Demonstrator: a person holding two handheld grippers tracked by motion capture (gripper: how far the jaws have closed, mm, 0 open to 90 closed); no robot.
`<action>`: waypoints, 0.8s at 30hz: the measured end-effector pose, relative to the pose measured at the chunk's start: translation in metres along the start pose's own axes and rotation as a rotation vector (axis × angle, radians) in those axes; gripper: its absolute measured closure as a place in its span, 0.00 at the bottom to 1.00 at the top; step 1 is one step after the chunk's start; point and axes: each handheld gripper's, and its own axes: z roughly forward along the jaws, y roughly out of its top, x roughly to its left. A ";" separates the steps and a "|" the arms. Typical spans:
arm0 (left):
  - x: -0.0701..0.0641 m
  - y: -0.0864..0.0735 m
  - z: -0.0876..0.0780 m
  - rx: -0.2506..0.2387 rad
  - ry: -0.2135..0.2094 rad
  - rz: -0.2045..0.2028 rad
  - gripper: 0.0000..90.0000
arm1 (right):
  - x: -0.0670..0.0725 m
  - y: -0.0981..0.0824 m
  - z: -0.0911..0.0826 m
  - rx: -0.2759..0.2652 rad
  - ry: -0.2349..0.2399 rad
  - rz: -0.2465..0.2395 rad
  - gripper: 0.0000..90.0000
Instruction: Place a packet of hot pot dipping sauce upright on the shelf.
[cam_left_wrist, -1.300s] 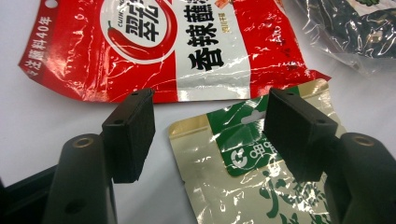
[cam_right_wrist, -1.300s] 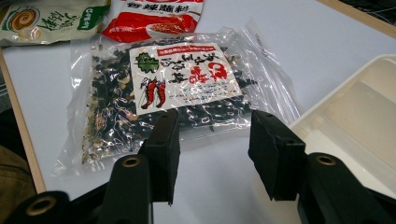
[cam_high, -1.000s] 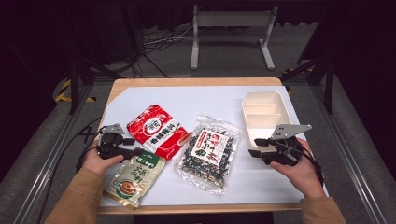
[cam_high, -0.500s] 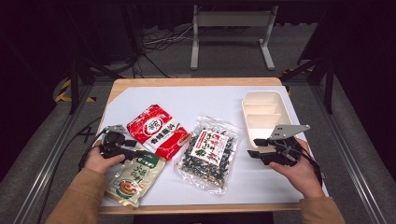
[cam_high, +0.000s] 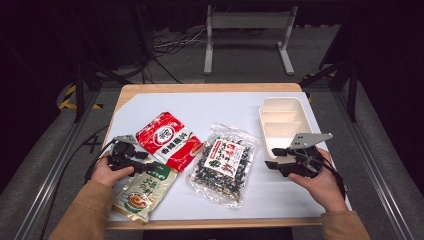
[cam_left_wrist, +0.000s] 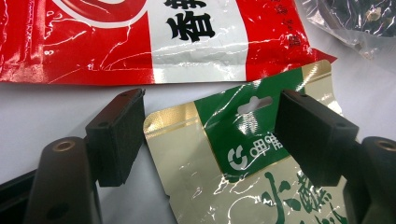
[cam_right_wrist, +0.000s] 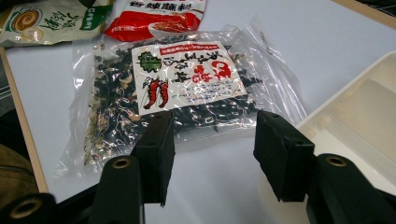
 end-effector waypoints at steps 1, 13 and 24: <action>-0.001 0.000 -0.001 -0.003 0.001 0.000 0.29 | 0.000 0.000 0.000 0.000 0.000 0.001 0.53; -0.007 -0.001 -0.013 -0.049 -0.022 0.030 0.33 | -0.001 0.000 0.002 0.003 0.013 0.003 0.53; -0.022 -0.003 -0.023 -0.051 -0.035 0.110 0.39 | 0.000 0.001 0.003 0.006 0.025 0.004 0.53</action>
